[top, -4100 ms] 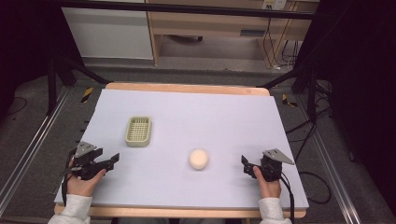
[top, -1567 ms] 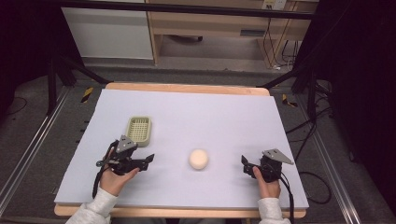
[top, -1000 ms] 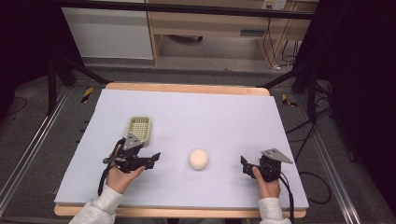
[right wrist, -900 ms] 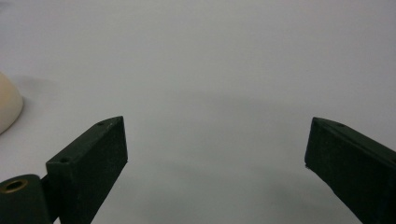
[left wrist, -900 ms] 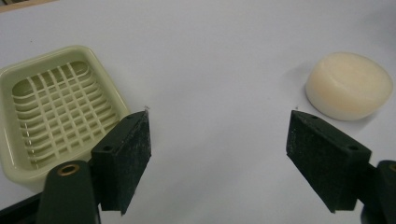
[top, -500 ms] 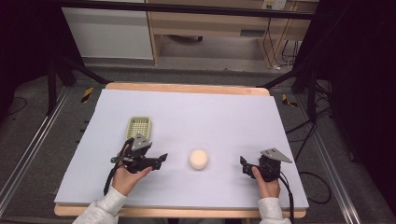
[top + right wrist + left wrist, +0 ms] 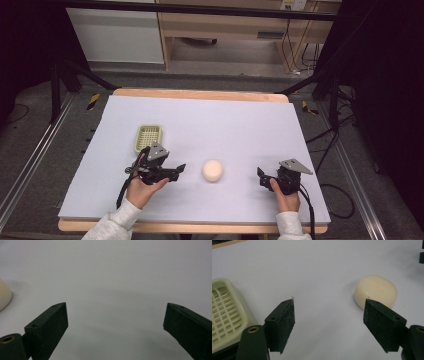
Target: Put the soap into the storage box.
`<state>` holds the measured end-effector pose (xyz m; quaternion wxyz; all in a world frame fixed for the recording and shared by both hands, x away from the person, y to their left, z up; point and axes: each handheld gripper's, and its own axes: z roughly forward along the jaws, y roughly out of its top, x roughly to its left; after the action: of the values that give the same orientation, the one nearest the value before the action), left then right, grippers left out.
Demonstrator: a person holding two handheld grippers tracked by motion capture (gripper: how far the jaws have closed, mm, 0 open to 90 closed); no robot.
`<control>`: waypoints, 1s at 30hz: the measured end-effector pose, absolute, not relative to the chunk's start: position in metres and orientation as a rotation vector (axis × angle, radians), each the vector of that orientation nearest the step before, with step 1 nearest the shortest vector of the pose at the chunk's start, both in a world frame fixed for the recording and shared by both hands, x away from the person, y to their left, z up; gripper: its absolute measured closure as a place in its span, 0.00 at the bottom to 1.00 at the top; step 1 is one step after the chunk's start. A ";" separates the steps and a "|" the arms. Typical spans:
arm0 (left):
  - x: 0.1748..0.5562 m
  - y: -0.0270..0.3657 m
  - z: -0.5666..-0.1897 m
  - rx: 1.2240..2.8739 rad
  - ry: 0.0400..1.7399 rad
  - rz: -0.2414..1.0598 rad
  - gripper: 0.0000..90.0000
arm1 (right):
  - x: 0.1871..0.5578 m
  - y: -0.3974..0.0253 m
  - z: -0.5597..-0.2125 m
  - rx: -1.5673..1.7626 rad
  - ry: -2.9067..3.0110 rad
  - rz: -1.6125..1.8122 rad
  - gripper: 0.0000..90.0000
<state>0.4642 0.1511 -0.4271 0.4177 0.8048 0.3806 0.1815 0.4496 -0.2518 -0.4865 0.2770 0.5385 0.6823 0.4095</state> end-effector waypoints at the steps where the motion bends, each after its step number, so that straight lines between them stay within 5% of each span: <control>1: 0.464 0.149 -0.426 2.027 0.945 0.456 0.28 | 0.449 -0.252 -0.486 1.450 1.833 1.103 0.07; 30: 0.467 0.103 -0.430 2.078 0.869 0.397 0.25 | 0.450 -0.252 -0.487 1.447 1.834 1.103 0.07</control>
<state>0.4672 0.1033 -0.4299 0.4143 0.8269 0.3459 0.1581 0.4497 -0.2519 -0.4866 0.2755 0.5385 0.6824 0.4103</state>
